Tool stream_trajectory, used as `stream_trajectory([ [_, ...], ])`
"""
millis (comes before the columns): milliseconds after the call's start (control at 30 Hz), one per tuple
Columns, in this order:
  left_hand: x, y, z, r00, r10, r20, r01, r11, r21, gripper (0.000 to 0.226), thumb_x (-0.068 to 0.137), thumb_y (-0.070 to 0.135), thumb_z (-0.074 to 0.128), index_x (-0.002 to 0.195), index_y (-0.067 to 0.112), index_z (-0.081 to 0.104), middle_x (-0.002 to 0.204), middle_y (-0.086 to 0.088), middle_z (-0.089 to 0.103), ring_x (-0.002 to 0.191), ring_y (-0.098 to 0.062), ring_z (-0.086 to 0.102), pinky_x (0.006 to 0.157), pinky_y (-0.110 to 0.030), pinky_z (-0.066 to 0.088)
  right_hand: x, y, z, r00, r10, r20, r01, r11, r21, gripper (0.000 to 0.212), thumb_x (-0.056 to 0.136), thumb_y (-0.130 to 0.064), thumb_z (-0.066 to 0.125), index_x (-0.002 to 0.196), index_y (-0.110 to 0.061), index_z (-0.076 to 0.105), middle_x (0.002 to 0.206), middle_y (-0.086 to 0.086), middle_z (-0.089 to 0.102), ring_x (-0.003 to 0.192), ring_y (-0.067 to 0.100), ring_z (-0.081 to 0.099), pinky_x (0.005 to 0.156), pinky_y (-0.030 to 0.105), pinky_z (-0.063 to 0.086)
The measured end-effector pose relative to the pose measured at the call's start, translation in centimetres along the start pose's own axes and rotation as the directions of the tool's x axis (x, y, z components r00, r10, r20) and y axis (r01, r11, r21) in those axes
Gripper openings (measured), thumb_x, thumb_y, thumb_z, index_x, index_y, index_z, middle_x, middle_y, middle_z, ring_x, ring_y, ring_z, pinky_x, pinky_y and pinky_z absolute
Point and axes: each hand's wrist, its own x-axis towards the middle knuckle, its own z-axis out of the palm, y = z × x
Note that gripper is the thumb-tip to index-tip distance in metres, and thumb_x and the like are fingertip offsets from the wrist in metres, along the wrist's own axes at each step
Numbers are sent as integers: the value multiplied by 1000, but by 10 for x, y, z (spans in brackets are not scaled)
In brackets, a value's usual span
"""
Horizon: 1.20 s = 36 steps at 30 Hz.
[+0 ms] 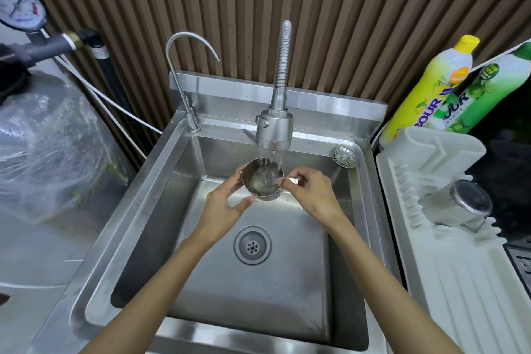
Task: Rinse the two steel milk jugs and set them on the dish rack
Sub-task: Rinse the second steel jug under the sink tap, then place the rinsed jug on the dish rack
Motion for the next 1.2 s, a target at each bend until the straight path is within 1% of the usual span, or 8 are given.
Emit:
stream_trajectory([
  [133, 1, -7, -18, 914, -345, 214, 404, 832, -381, 27, 96, 17, 44, 118, 28, 56, 113, -3, 63, 90, -9, 68, 92, -27, 43, -1, -8, 6, 958, -275, 80, 287, 923, -258, 13, 84, -23, 63, 81, -10, 60, 85, 1, 55, 63, 3, 47, 62, 11, 35],
  [233, 7, -21, -23, 779, -508, 369, 624, 687, -372, 49, 93, 52, 31, 120, 17, 52, 106, -7, 67, 95, -18, 66, 91, -31, 45, -3, -8, 18, 871, -422, 250, 491, 766, -415, 21, 89, -19, 56, 101, -3, 57, 110, 11, 55, 89, 23, 56, 74, 26, 42],
  [333, 11, -24, -19, 734, -537, 416, 663, 697, -271, 68, 76, 70, 37, 112, 18, 58, 103, -7, 72, 84, -15, 70, 78, -29, 49, -2, -2, 27, 760, -495, 421, 649, 562, -513, 19, 88, -11, 53, 104, 0, 57, 118, 17, 54, 109, 31, 54, 88, 41, 50],
  [567, 13, -29, -15, 724, -509, 466, 646, 736, -200, 54, 69, 62, 54, 109, 26, 61, 108, 1, 71, 106, -15, 63, 94, -35, 42, -2, 9, 37, 614, -578, 538, 782, 358, -509, 16, 71, 9, 65, 79, -1, 56, 107, 22, 58, 106, 39, 59, 59, 42, 57],
  [733, 7, -25, 0, 805, -478, 352, 585, 741, -329, 52, 82, 29, 63, 127, 7, 49, 106, -6, 65, 94, -16, 62, 93, -31, 47, -5, 22, 24, 723, -533, 440, 690, 592, -417, 16, 76, -3, 63, 90, -5, 55, 140, 16, 36, 122, 32, 49, 71, 38, 57],
  [867, 5, -13, 20, 873, -409, 267, 483, 804, -348, 70, 70, 26, 77, 125, 1, 42, 98, -7, 64, 87, -15, 64, 89, -29, 51, -11, 17, 16, 914, -288, 286, 334, 934, -128, 66, 72, -15, 66, 130, -22, 35, 143, 5, 29, 118, 22, 49, 98, 40, 46],
  [1000, 8, -8, 33, 926, -343, 161, 371, 905, -208, 72, 61, 20, 85, 119, 15, 43, 113, -3, 61, 106, -18, 59, 95, -33, 48, -2, 0, 1, 981, -43, 187, 27, 996, 84, 96, 70, -32, 78, 145, -23, 19, 138, 2, 48, 124, 14, 47, 106, 28, 35],
  [1200, 11, 4, 41, 957, -218, 193, 229, 973, -41, 84, 55, 37, 84, 127, 19, 43, 122, -2, 61, 115, -19, 56, 102, -42, 45, -2, 5, -8, 999, -37, 29, 40, 994, -105, 93, 50, -53, 80, 130, -22, 45, 128, 1, 60, 117, 20, 57, 100, 42, 47],
])
